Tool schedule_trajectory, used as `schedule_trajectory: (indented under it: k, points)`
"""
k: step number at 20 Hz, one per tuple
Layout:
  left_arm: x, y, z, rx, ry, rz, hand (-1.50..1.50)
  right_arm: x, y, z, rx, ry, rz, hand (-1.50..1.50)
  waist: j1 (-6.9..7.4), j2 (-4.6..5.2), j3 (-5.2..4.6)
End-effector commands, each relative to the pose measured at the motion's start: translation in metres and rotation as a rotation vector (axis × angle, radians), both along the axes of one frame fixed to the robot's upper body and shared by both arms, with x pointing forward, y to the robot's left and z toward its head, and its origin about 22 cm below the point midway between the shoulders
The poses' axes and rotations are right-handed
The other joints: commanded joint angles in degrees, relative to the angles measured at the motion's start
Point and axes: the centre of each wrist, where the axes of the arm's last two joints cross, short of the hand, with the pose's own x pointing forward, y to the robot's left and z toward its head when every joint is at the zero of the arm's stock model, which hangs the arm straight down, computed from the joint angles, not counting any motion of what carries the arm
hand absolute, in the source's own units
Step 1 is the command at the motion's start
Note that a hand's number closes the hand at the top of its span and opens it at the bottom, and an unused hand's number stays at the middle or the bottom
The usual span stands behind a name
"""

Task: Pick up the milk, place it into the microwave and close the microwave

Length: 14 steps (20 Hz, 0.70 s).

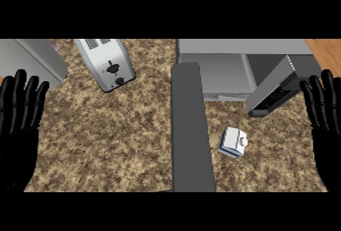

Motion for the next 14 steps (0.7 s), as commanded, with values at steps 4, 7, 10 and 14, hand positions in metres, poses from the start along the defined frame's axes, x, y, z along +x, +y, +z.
schedule_trajectory:
  k: [4, 7, 10, 14]
  points:
    - [0.019, -0.006, -0.015, -0.035, -0.017, -0.059, -1.50, -0.007, 0.057, 0.004, 0.025, -0.039, -0.059, -1.50, 1.05, 0.52, 1.89]
    - [0.028, 0.011, -0.027, -0.112, 0.119, -0.027, -1.50, 0.000, 0.088, -0.002, 0.017, 0.046, -0.018, -1.50, 1.43, 0.61, 1.86]
    - [0.012, 0.025, -0.016, -0.124, 0.128, -0.019, -1.50, -0.015, 0.107, -0.013, 0.004, 0.085, -0.012, -1.50, 1.49, 0.40, 1.92]
    - [-0.017, 0.044, -0.021, -0.102, 0.107, -0.021, -1.50, -0.027, 0.104, -0.011, 0.025, 0.095, -0.020, -1.50, 1.35, 0.39, 1.94]
